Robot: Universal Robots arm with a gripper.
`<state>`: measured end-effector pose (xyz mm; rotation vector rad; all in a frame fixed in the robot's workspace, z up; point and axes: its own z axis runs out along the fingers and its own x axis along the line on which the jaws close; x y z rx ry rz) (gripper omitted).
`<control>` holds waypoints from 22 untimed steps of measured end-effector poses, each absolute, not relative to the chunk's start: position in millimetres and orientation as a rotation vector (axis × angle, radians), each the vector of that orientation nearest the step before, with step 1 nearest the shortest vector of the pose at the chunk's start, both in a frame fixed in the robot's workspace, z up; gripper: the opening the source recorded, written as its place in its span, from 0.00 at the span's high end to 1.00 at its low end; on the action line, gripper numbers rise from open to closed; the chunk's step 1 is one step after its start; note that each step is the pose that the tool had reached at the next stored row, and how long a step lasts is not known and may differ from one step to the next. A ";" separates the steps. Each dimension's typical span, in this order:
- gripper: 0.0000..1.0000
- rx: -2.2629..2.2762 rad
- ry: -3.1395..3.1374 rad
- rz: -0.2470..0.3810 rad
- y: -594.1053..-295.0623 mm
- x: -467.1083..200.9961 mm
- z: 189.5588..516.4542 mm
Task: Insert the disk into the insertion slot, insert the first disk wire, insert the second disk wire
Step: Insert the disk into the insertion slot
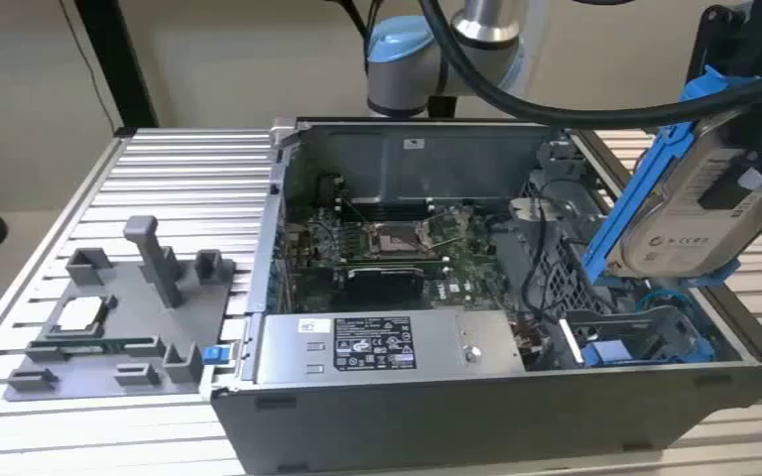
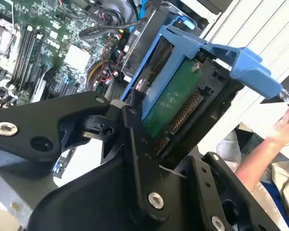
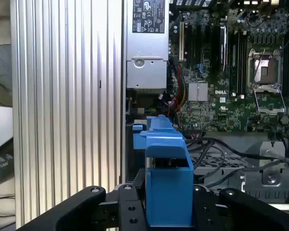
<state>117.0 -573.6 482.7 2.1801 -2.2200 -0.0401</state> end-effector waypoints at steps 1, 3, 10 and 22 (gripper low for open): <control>1.00 2.180 -2.220 -0.040 -573.7 117.0 482.8; 1.00 2.180 -2.220 -0.040 -573.7 117.0 482.8; 1.00 2.180 -2.220 -0.040 -573.6 117.3 481.6; 1.00 2.180 -2.220 -0.040 -573.6 120.0 474.3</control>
